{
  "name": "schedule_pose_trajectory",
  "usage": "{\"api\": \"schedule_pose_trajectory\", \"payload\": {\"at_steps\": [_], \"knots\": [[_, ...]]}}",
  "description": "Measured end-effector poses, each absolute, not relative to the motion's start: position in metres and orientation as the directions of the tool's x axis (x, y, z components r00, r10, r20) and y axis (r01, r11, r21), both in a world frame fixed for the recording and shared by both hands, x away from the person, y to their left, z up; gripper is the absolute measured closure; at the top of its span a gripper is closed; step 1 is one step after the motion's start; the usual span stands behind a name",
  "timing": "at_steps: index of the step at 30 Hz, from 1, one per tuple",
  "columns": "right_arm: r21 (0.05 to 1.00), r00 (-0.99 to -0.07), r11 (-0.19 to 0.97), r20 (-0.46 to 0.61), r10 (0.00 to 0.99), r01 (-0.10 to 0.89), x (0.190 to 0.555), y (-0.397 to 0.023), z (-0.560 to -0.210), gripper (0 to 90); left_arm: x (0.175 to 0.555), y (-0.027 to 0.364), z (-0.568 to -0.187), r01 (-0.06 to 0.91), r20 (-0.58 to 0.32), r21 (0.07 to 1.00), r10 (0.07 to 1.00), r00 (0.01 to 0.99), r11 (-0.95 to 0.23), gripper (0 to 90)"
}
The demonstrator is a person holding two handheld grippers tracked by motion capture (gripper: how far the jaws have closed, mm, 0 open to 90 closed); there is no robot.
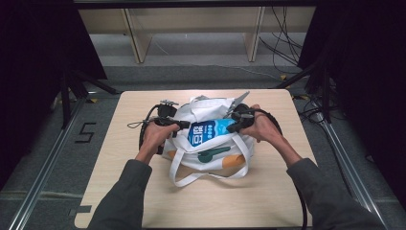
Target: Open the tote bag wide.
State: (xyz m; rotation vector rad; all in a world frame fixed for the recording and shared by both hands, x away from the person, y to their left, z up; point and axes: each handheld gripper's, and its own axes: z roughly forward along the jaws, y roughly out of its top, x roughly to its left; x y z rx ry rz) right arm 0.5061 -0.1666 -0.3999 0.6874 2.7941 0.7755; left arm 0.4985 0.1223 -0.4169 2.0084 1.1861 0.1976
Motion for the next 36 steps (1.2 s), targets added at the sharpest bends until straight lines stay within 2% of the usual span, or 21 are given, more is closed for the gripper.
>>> {"api": "schedule_pose_trajectory", "payload": {"at_steps": [3,7,9,10,11,12,13,14,18,19,21,24,32,34,35,36], "knots": [[0.534,-0.898,0.768,-0.039,0.439,0.353,0.497,-0.175,-0.399,90.0,0.502,0.127,-0.424,0.693,-0.234,0.673,0.815,0.531,-0.259,86.8],[0.467,-0.91,0.804,0.003,0.414,0.367,0.471,-0.184,-0.407,90.0,0.501,0.135,-0.434,0.717,-0.252,0.649,0.818,0.518,-0.255,87.9],[0.449,-0.915,0.816,0.008,0.404,0.364,0.467,-0.185,-0.412,90.0,0.502,0.136,-0.436,0.715,-0.236,0.646,0.82,0.521,-0.268,89.5],[0.44,-0.924,0.829,0.003,0.382,0.344,0.459,-0.186,-0.421,90.0,0.504,0.138,-0.44,0.707,-0.176,0.641,0.838,0.516,-0.3,89.5],[0.44,-0.924,0.829,0.003,0.382,0.344,0.459,-0.186,-0.421,90.0,0.505,0.143,-0.445,0.717,-0.191,0.636,0.842,0.504,-0.285,89.5],[0.449,-0.914,0.815,0.013,0.405,0.368,0.451,-0.189,-0.429,90.0,0.506,0.149,-0.449,0.741,-0.285,0.642,0.835,0.47,-0.198,89.6],[0.449,-0.914,0.815,0.013,0.405,0.368,0.451,-0.189,-0.429,90.0,0.506,0.151,-0.45,0.743,-0.302,0.644,0.831,0.468,-0.184,89.6],[0.459,-0.915,0.808,0.028,0.402,0.369,0.45,-0.19,-0.435,90.0,0.501,0.148,-0.448,0.721,-0.251,0.652,0.83,0.497,-0.234,89.7],[0.467,-0.912,0.799,0.036,0.409,0.378,0.451,-0.19,-0.43,90.0,0.498,0.147,-0.444,0.71,-0.235,0.661,0.832,0.502,-0.242,89.4],[0.503,-0.918,0.791,0.013,0.395,0.348,0.456,-0.191,-0.42,90.0,0.495,0.146,-0.44,0.699,-0.237,0.673,0.826,0.511,-0.24,88.5],[0.509,-0.905,0.774,0.025,0.424,0.377,0.455,-0.191,-0.417,90.0,0.493,0.145,-0.438,0.69,-0.239,0.682,0.819,0.522,-0.241,88.2],[0.615,-0.888,0.705,-0.017,0.459,0.353,0.47,-0.19,-0.398,90.0,0.486,0.136,-0.432,0.668,-0.234,0.695,0.794,0.561,-0.267,87.1],[0.637,-0.841,0.677,-0.08,0.535,0.369,0.517,-0.169,-0.386,89.0,0.478,0.131,-0.429,0.644,-0.213,0.704,0.776,0.594,-0.299,86.6],[0.613,-0.83,0.689,-0.096,0.55,0.386,0.533,-0.163,-0.391,89.0,0.474,0.129,-0.43,0.631,-0.18,0.693,0.764,0.62,-0.349,87.0],[0.584,-0.825,0.711,-0.12,0.553,0.391,0.548,-0.157,-0.402,89.3,0.473,0.128,-0.433,0.634,-0.186,0.689,0.76,0.623,-0.352,87.5],[0.584,-0.825,0.711,-0.12,0.553,0.391,0.548,-0.157,-0.402,89.3,0.473,0.128,-0.433,0.634,-0.186,0.689,0.76,0.623,-0.352,87.9]]}}
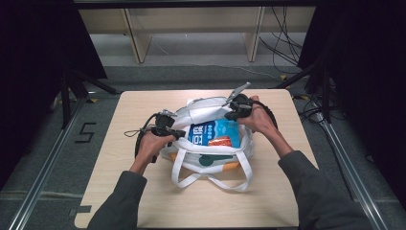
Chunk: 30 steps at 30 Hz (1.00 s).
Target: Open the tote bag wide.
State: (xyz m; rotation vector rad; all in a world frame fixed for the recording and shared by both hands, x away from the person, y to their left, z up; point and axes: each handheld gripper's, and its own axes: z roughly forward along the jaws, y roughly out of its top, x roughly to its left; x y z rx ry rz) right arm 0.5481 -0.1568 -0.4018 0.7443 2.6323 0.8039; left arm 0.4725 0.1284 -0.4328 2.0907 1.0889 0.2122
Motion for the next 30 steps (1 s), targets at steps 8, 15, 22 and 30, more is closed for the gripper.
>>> {"api": "schedule_pose_trajectory", "payload": {"at_steps": [8,15,22,30], "knots": [[0.489,-0.775,0.721,-0.134,0.618,0.491,0.583,-0.148,-0.435,90.0,0.46,0.129,-0.438,0.626,-0.162,0.644,0.721,0.674,-0.44,89.2],[0.447,-0.748,0.694,-0.08,0.659,0.564,0.6,-0.154,-0.453,90.0,0.45,0.126,-0.444,0.605,-0.109,0.624,0.712,0.694,-0.495,89.4],[0.553,-0.786,0.676,-0.062,0.616,0.487,0.579,-0.161,-0.414,88.9,0.465,0.126,-0.421,0.596,-0.113,0.647,0.712,0.693,-0.476,85.5],[0.566,-0.893,0.742,-0.021,0.45,0.36,0.515,-0.158,-0.398,88.3,0.518,0.086,-0.408,0.639,-0.112,0.6,0.74,0.663,-0.482,84.1]]}}
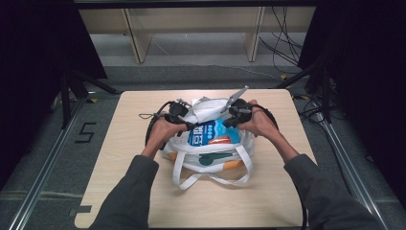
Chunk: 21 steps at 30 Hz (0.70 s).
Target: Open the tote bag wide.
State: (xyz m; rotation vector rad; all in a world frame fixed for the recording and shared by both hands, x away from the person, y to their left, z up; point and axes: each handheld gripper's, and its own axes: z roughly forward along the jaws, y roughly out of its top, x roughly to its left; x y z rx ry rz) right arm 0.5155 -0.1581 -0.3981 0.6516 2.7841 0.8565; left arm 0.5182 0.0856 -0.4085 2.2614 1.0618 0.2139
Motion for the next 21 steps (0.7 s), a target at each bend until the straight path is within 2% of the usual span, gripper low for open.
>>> {"api": "schedule_pose_trajectory", "payload": {"at_steps": [6,7,8,10,13,14,15,16,19,21], "knots": [[0.576,-0.932,0.757,0.028,0.36,0.309,0.488,-0.17,-0.406,90.0,0.544,0.084,-0.423,0.695,-0.106,0.561,0.794,0.599,-0.449,87.0],[0.542,-0.943,0.786,0.041,0.329,0.298,0.478,-0.173,-0.411,90.0,0.548,0.083,-0.425,0.689,-0.06,0.558,0.805,0.59,-0.463,87.8],[0.542,-0.943,0.786,0.041,0.329,0.298,0.478,-0.173,-0.411,90.0,0.548,0.083,-0.425,0.689,-0.06,0.558,0.805,0.59,-0.463,88.4],[0.468,-0.945,0.826,0.075,0.317,0.314,0.46,-0.176,-0.424,90.0,0.555,0.092,-0.429,0.697,0.033,0.524,0.829,0.559,-0.491,89.2],[0.46,-0.949,0.834,0.076,0.306,0.306,0.455,-0.176,-0.429,90.0,0.558,0.097,-0.434,0.71,0.029,0.523,0.842,0.538,-0.472,89.4],[0.478,-0.97,0.848,0.038,0.241,0.23,0.459,-0.175,-0.432,90.0,0.56,0.098,-0.436,0.713,0.034,0.518,0.844,0.535,-0.473,89.4],[0.44,-0.955,0.85,0.068,0.29,0.289,0.451,-0.173,-0.433,90.0,0.562,0.1,-0.438,0.718,0.03,0.521,0.851,0.524,-0.461,89.5],[0.403,-0.953,0.866,0.073,0.293,0.297,0.447,-0.169,-0.436,90.0,0.564,0.101,-0.439,0.725,0.031,0.521,0.859,0.512,-0.451,89.5],[0.394,-0.956,0.874,0.058,0.286,0.286,0.446,-0.167,-0.434,90.0,0.565,0.101,-0.439,0.736,0.026,0.517,0.867,0.498,-0.438,89.4],[0.401,-0.957,0.872,0.05,0.285,0.281,0.448,-0.168,-0.431,90.0,0.559,0.097,-0.433,0.708,0.064,0.525,0.852,0.52,-0.472,89.2]]}}
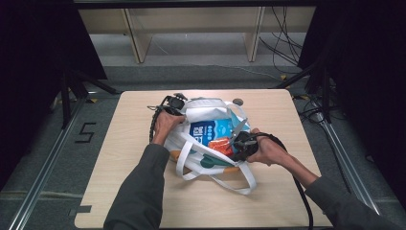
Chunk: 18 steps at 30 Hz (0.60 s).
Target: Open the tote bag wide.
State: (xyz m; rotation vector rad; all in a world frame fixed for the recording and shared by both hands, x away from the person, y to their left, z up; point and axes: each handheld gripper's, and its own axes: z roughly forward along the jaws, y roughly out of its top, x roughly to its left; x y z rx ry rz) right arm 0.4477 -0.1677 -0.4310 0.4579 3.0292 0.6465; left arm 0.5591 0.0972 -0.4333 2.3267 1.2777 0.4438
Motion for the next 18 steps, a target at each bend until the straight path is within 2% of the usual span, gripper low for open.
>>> {"api": "schedule_pose_trajectory", "payload": {"at_steps": [2,4,6,7,8,9,10,13,16,18], "knots": [[0.455,-0.951,0.84,0.054,0.305,0.295,0.451,-0.171,-0.422,90.0,0.55,0.095,-0.425,0.688,0.024,0.546,0.83,0.558,-0.478,85.9],[0.573,-0.932,0.762,0.013,0.362,0.303,0.468,-0.181,-0.404,90.0,0.54,0.091,-0.419,0.666,-0.023,0.59,0.815,0.579,-0.457,86.2],[0.586,-0.926,0.751,-0.005,0.377,0.302,0.473,-0.183,-0.4,90.0,0.532,0.086,-0.418,0.649,-0.037,0.586,0.784,0.62,-0.485,86.2],[0.614,-0.888,0.714,-0.046,0.458,0.336,0.484,-0.185,-0.394,90.0,0.525,0.084,-0.419,0.638,-0.059,0.586,0.759,0.648,-0.499,85.6],[0.63,-0.88,0.7,-0.054,0.473,0.337,0.491,-0.186,-0.393,90.0,0.525,0.084,-0.419,0.638,-0.059,0.586,0.759,0.648,-0.499,83.5],[0.63,-0.865,0.691,-0.061,0.498,0.354,0.496,-0.186,-0.393,90.0,0.523,0.086,-0.421,0.65,-0.099,0.58,0.749,0.655,-0.491,83.4],[0.626,-0.857,0.692,-0.072,0.511,0.36,0.502,-0.187,-0.395,90.0,0.521,0.089,-0.423,0.655,-0.1,0.579,0.755,0.648,-0.485,83.5],[0.588,-0.837,0.707,-0.091,0.54,0.392,0.51,-0.187,-0.402,90.0,0.513,0.096,-0.432,0.65,-0.047,0.54,0.751,0.658,-0.536,84.3],[0.536,-0.825,0.739,-0.13,0.551,0.409,0.519,-0.194,-0.412,90.0,0.506,0.102,-0.434,0.64,-0.03,0.507,0.73,0.683,-0.578,86.2],[0.499,-0.814,0.743,-0.117,0.568,0.446,0.523,-0.203,-0.42,90.0,0.502,0.108,-0.436,0.639,-0.03,0.492,0.722,0.691,-0.592,86.8]]}}
